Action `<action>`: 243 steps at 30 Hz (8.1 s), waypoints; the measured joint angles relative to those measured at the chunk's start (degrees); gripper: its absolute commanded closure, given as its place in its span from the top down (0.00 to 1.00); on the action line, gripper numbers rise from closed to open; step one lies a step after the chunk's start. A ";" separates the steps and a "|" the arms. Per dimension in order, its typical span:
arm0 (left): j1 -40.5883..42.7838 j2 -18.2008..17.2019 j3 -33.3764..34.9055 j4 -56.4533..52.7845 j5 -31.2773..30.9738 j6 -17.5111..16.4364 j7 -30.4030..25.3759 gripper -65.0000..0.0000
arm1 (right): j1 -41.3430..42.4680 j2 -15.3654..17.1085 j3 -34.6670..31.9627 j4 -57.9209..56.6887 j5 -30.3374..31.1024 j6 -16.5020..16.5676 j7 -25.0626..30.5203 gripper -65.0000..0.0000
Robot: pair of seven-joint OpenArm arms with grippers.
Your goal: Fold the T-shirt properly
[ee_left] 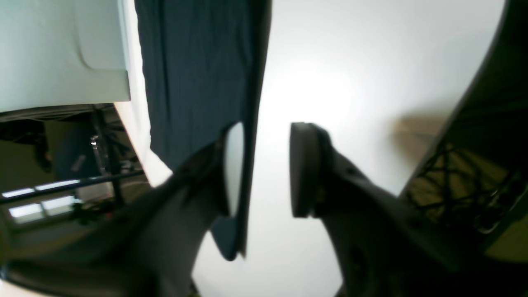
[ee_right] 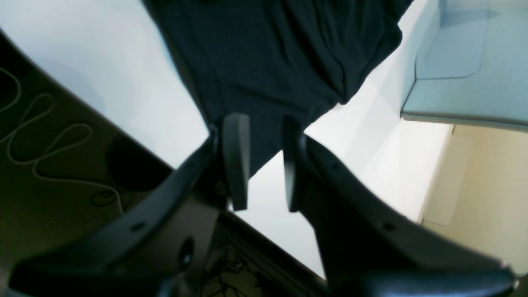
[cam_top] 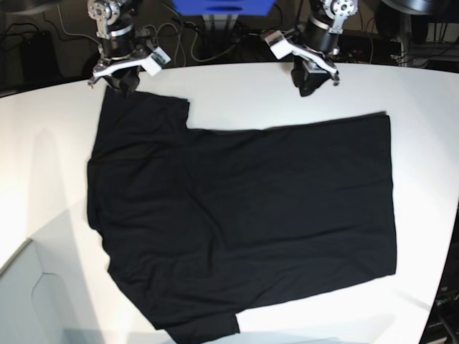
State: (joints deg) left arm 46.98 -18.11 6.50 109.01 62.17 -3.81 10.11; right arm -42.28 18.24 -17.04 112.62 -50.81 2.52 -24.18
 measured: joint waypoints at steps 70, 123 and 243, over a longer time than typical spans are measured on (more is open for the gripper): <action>-0.52 -0.15 2.19 0.28 3.13 15.39 8.52 0.52 | 1.42 0.63 -3.96 -7.32 -10.25 3.50 -0.07 0.43; 0.74 -0.31 1.84 0.48 3.15 15.39 8.52 0.52 | 14.27 2.84 -4.24 -16.41 -13.90 8.07 1.97 0.42; -8.28 -18.08 -13.46 4.59 -22.23 -20.63 27.56 0.74 | 9.68 1.11 -4.39 -7.23 -10.29 20.65 -2.19 0.00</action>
State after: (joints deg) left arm 38.70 -36.18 -6.96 113.60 39.94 -24.45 37.67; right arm -32.60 19.35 -21.43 105.38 -61.10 23.18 -26.37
